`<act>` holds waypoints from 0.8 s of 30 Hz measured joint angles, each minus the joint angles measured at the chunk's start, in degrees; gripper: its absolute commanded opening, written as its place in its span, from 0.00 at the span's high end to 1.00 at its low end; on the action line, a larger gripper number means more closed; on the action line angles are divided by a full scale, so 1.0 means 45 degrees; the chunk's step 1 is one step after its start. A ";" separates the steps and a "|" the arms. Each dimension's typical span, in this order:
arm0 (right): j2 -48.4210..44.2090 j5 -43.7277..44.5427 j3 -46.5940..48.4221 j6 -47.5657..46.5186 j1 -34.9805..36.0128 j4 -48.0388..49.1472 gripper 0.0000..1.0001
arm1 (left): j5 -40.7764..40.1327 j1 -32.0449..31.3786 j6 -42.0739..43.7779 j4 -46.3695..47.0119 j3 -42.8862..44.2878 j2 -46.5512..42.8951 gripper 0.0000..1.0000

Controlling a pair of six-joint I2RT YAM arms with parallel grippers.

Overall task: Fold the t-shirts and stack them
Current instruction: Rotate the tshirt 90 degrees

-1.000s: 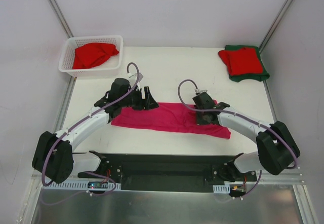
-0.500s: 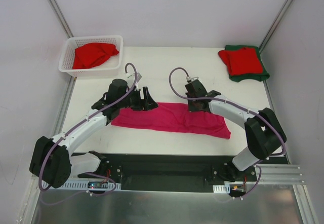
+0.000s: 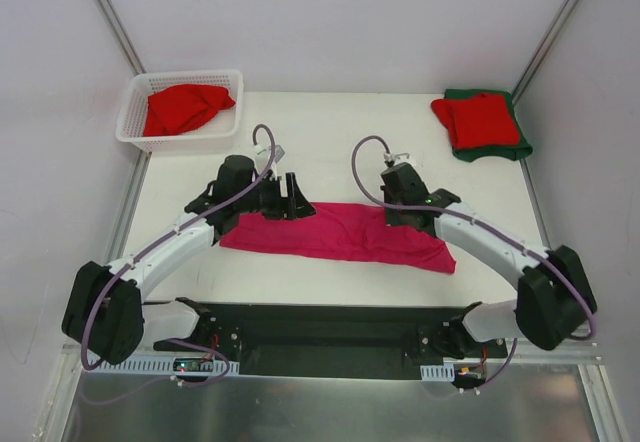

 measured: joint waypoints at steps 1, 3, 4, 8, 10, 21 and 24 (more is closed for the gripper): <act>-0.0588 0.0039 -0.0155 0.0049 0.0000 -0.0165 0.99 | 0.0087 -0.0005 0.0000 0.0102 0.0000 0.0092 0.28; -0.1807 0.0073 -0.0432 0.0160 -0.0058 -0.0374 0.99 | 0.0379 -0.0010 0.0000 0.0408 0.0005 0.0398 0.28; -0.2409 0.0058 -0.0583 0.0228 -0.0117 -0.0452 0.99 | 0.0525 -0.0015 -0.0005 0.0607 0.0010 0.0588 0.28; -0.4396 -0.0019 -0.1613 0.0690 -0.0539 -0.0597 0.99 | 0.1064 -0.0243 -0.0015 0.1447 0.0029 0.1515 0.29; -0.4925 -0.0063 -0.2210 0.0947 -0.0763 -0.0675 0.99 | 0.1248 -0.0525 -0.0029 0.1724 0.0087 0.2025 0.27; -0.5207 -0.0053 -0.3449 0.2069 -0.1132 -0.1287 0.99 | 0.1282 -0.1015 -0.0073 0.2205 0.0136 0.2409 0.25; -0.4974 0.0102 -0.3449 0.2103 -0.1161 -0.1156 0.99 | 0.1273 -0.1015 -0.0073 0.2210 0.0136 0.2409 0.25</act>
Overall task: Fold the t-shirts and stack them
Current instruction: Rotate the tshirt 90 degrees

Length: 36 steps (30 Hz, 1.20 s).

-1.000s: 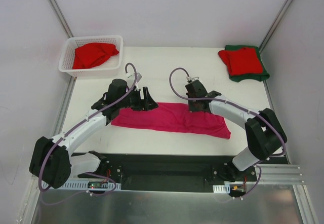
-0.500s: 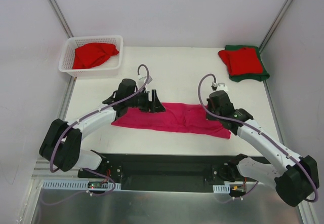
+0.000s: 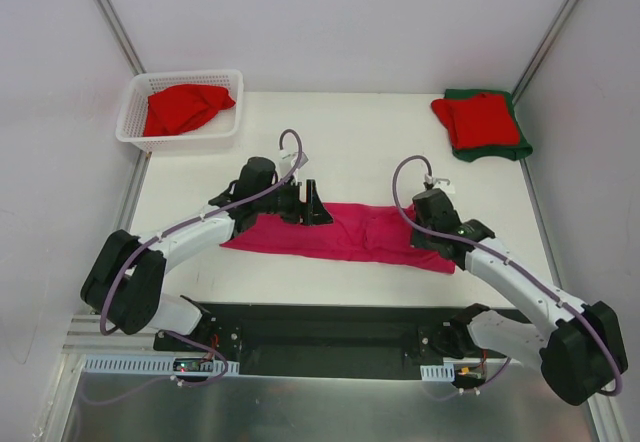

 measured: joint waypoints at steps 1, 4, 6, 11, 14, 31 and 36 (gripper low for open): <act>0.0165 0.0053 0.0000 0.0005 -0.0024 0.0092 0.99 | -0.0005 0.0000 0.0000 0.0005 0.0000 0.0005 0.26; 0.0821 0.0073 0.0000 0.0000 -0.0121 0.0321 0.99 | -0.0155 0.0000 0.0068 0.0092 0.0005 0.0141 0.26; 0.1229 -0.0019 0.0015 0.0000 -0.0141 0.0461 0.99 | -0.0364 0.0000 0.0219 0.0073 0.0160 0.0486 0.26; 0.1622 -0.0491 0.0015 0.0015 -0.0141 0.0617 0.99 | -0.0714 0.0063 0.0578 0.0073 0.1083 0.2108 0.27; 0.1525 -0.0753 0.0015 0.0024 -0.0136 0.0607 0.99 | -0.0753 0.0243 0.0704 -0.0005 0.1598 0.3036 0.48; -0.0248 -0.1632 -0.0160 0.0204 0.1132 -0.0588 0.99 | -0.3614 0.1185 0.2263 -0.2535 0.4454 0.4182 0.75; 0.0078 -0.1433 -0.0359 0.0617 0.2030 -0.0855 0.99 | -0.4721 0.1428 0.2613 -0.3366 0.4857 0.4707 0.83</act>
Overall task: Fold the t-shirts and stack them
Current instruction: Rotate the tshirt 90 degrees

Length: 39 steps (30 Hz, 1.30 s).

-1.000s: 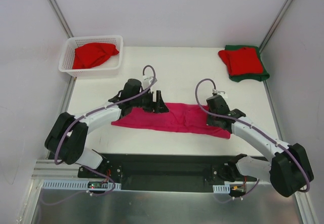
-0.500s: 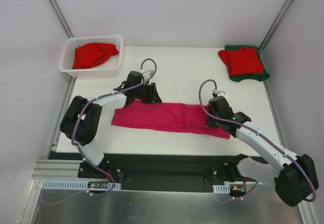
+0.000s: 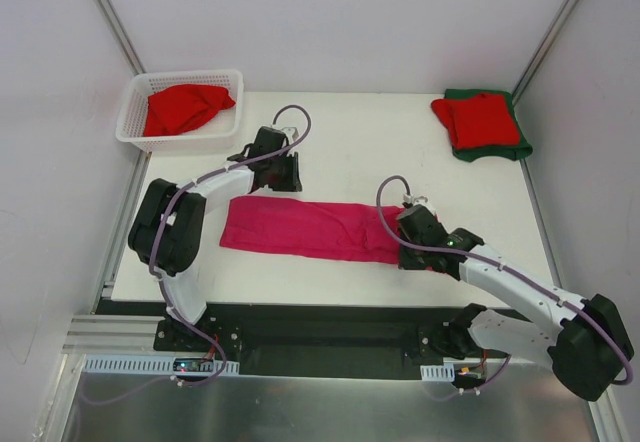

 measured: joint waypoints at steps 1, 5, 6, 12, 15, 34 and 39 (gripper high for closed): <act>0.0024 0.0063 -0.0092 0.0083 0.0083 -0.0063 0.99 | -0.0112 0.0092 0.0053 -0.0199 0.0073 0.0185 0.84; 0.0058 0.0257 -0.0500 0.0413 0.0272 -0.0199 0.99 | -0.0631 0.0471 0.0165 -0.0967 0.0345 0.0801 0.84; 0.0063 0.0291 -0.0568 0.0500 0.0301 -0.0267 0.99 | -0.0690 0.0549 0.0194 -0.1112 0.0461 0.0981 0.84; 0.0510 0.0534 -0.0656 0.0889 0.0389 -0.0641 0.99 | -0.1059 0.0835 0.0306 -0.1846 0.1064 0.1783 0.85; 0.1044 0.0661 -0.0656 0.1059 0.0447 -0.0772 0.99 | -0.1185 0.0835 0.0321 -0.2098 0.1341 0.2016 0.86; 0.5027 0.1681 0.1433 0.1025 0.0714 -0.1049 0.99 | -0.1253 0.0835 0.0010 -0.1889 0.0651 0.1632 0.91; 0.6067 0.1904 0.2327 0.0792 0.0719 -0.0947 0.99 | -0.1209 0.0835 -0.0287 -0.1783 -0.0204 0.1010 0.92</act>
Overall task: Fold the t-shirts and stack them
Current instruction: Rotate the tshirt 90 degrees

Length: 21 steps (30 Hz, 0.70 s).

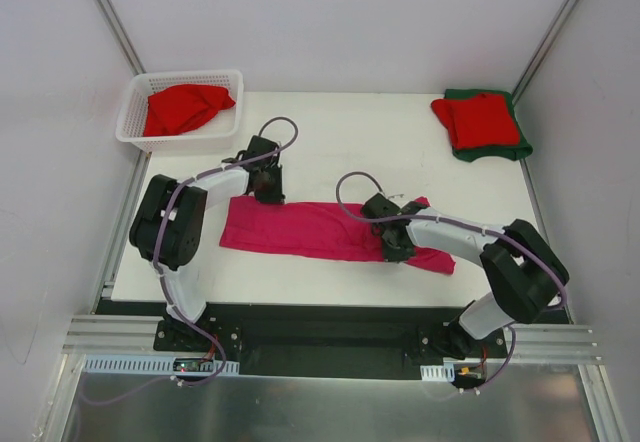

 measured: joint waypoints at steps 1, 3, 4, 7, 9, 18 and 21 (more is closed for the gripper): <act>0.0238 0.0044 0.0238 -0.0063 0.0000 -0.0019 0.99 | 0.0010 0.0000 -0.0053 0.0019 -0.0209 -0.0146 0.92; 0.0709 0.0107 0.0695 -0.0185 0.0000 0.0019 0.99 | 0.0015 0.0000 -0.0126 0.0044 -0.0602 -0.0466 0.92; 0.0903 0.0151 0.0903 -0.0267 0.0000 0.0024 0.99 | 0.0015 0.0000 -0.0165 0.0044 -0.0831 -0.0636 0.92; 0.1428 0.0189 0.1447 -0.0442 -0.0005 0.0068 0.99 | 0.0049 0.0000 -0.0321 0.0058 -0.1438 -0.1132 0.93; 0.1753 0.0219 0.1821 -0.0568 -0.0015 0.0039 0.99 | 0.0107 0.0000 -0.0505 0.0078 -0.1885 -0.1486 0.93; 0.3157 0.0019 0.3570 -0.1195 -0.0801 0.0238 0.99 | 0.0418 -0.0005 -0.1025 0.0000 -0.3575 -0.2987 0.94; 0.3526 -0.0039 0.4177 -0.1511 -0.1302 0.0204 0.99 | 0.0607 -0.0019 -0.1166 -0.0131 -0.4158 -0.3565 0.94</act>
